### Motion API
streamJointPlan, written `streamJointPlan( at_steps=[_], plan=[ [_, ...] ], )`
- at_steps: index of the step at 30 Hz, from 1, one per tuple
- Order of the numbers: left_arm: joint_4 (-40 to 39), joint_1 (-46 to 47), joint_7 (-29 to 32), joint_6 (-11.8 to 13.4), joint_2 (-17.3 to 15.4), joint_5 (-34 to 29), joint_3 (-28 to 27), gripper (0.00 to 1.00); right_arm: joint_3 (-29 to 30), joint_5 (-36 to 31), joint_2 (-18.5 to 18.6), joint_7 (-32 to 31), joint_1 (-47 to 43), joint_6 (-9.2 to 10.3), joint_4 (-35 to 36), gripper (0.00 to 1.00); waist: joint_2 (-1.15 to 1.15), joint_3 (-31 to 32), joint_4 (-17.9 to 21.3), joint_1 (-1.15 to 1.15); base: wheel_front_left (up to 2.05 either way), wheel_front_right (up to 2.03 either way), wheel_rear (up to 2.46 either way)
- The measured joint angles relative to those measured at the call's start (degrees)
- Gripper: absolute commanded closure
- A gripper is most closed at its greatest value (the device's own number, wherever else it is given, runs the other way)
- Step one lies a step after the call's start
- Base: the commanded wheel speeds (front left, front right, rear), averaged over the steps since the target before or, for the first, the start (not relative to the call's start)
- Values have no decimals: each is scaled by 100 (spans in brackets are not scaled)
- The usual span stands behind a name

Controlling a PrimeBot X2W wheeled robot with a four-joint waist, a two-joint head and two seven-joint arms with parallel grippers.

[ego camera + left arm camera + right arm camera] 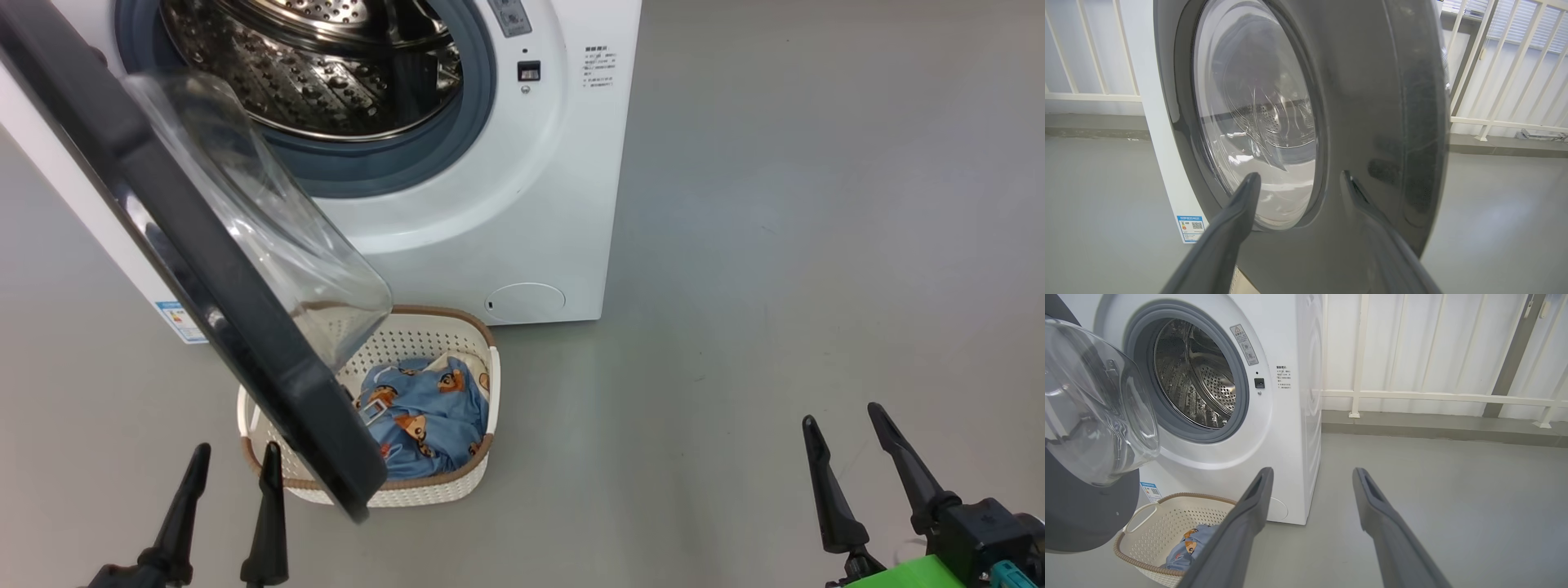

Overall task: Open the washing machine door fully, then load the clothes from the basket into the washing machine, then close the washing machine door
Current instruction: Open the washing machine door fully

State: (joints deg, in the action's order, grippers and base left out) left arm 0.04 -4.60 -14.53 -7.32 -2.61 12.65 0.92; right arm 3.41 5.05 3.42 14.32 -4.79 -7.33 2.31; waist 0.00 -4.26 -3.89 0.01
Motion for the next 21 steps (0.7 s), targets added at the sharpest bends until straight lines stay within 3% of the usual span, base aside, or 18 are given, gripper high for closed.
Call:
streamJointPlan(
  at_steps=[21],
  plan=[
    [4,-16,0,1,1,7,66,0,70,-189,-70,-1,7,0,-250,0,0,48,-53,0,0,0,0]
  ],
)
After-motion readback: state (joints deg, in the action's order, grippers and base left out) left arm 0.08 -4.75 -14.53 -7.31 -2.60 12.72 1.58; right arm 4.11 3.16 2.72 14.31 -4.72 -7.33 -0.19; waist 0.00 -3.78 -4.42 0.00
